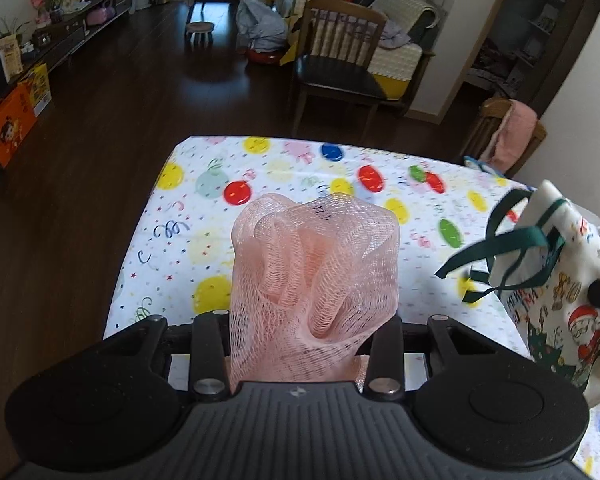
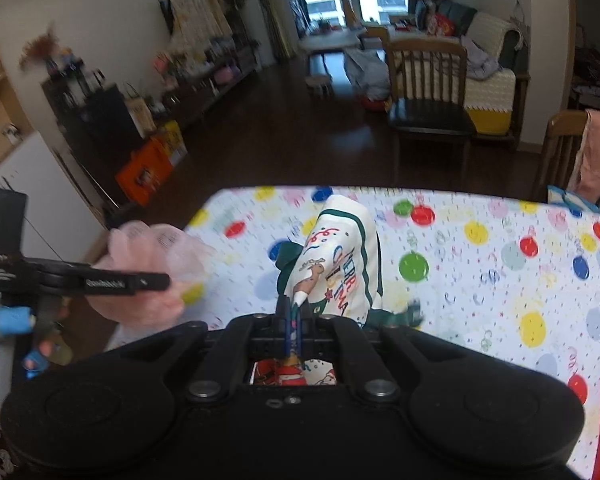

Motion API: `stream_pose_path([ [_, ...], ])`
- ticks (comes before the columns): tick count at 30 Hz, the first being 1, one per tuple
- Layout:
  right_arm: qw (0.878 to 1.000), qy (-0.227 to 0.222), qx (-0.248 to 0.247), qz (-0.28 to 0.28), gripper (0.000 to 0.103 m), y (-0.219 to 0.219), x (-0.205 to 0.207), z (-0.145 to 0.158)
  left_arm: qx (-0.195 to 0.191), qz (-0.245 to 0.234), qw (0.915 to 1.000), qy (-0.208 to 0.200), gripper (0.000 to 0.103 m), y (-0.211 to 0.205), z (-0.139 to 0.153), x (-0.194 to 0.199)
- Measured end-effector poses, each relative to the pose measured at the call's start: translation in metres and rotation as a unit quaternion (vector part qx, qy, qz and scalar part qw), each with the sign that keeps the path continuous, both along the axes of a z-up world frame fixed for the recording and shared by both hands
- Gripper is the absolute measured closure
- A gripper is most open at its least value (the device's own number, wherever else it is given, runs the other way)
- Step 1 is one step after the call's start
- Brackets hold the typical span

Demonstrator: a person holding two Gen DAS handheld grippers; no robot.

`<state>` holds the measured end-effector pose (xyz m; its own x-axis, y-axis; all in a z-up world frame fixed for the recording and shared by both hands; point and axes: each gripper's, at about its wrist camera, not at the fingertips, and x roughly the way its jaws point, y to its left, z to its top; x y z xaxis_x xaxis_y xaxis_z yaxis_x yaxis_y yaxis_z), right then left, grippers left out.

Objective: Organize soft objects
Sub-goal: 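Lift the Christmas bag with the right tool while the left tool lifts the bath puff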

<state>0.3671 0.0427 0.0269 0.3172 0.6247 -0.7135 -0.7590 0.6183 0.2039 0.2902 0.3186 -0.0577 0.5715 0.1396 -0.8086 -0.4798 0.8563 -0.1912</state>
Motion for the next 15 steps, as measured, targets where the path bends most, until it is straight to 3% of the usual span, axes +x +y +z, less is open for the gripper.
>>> stream_pose_path([
  [15,0.996,-0.023,0.086,0.030,0.102,-0.104,-0.004,0.087,-0.003,-0.062,0.9971,-0.044,0.065,-0.096,0.097,-0.003],
])
